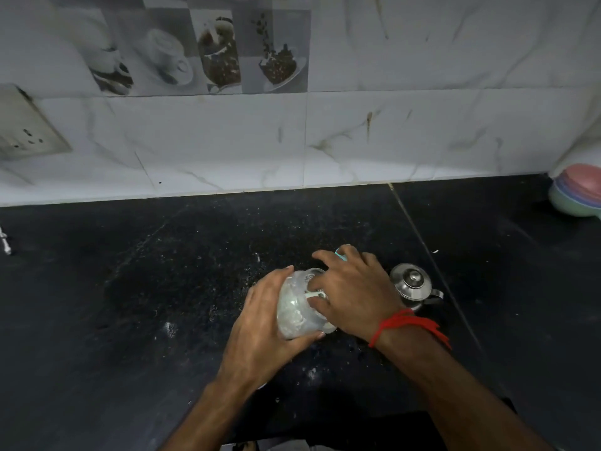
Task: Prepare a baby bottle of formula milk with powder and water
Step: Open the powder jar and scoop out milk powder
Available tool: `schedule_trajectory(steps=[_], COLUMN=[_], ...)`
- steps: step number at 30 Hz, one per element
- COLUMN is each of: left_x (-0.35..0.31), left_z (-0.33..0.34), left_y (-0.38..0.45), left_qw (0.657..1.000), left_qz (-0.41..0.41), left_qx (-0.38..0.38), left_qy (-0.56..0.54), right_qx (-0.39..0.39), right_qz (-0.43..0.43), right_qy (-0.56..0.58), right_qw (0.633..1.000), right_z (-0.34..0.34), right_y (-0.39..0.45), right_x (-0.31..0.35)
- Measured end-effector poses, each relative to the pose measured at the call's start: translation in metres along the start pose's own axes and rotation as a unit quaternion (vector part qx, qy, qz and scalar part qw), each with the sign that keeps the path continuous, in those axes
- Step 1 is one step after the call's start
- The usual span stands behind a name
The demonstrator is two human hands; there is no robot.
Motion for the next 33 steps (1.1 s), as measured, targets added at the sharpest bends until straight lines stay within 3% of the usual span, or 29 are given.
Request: schedule_trajectory(steps=[6,10,12,21,25,29,33], left_x=[0.0,0.001,0.001,-0.002,-0.002,0.0,-0.001], left_z=[0.008,0.013,0.015,0.014,0.015,0.018,0.015], left_y=[0.0,-0.002,-0.003,0.0,0.0,-0.002,-0.004], left_qw=[1.0,0.999,0.999,1.0,1.0,0.999,0.999], left_qz=[-0.005,0.008,0.012,-0.022,-0.022,-0.016,-0.014], left_qx=[0.0,0.006,0.007,0.005,0.009,0.03,0.031], left_qy=[0.006,0.033,0.03,-0.014,-0.005,0.014,0.012], right_qx=[0.001,0.093,0.095,-0.08,-0.141,-0.074,0.056], right_qz=[-0.005,-0.027,-0.04,-0.064,-0.15,-0.234,-0.213], right_qy=[0.01,0.013,0.026,0.093,-0.026,-0.057,0.142], right_qw=[1.0,0.995,0.994,0.99,0.978,0.968,0.965], right_z=[0.004,0.012,0.012,-0.01,-0.01,-0.001,0.005], right_y=[0.001,0.0,0.0,-0.003,-0.003,-0.004,-0.004], right_x=[-0.005,-0.005,-0.006,-0.012,-0.002,0.01,-0.002])
Point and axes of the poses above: each hand's wrist, its own y-axis towards the middle knuckle, its own z-axis out of the palm, x = y × z, the point moved 8 cm from there along y, towards the middle knuckle, and after that the axes turned 9 degrees about -y, right-handed, at the moved point
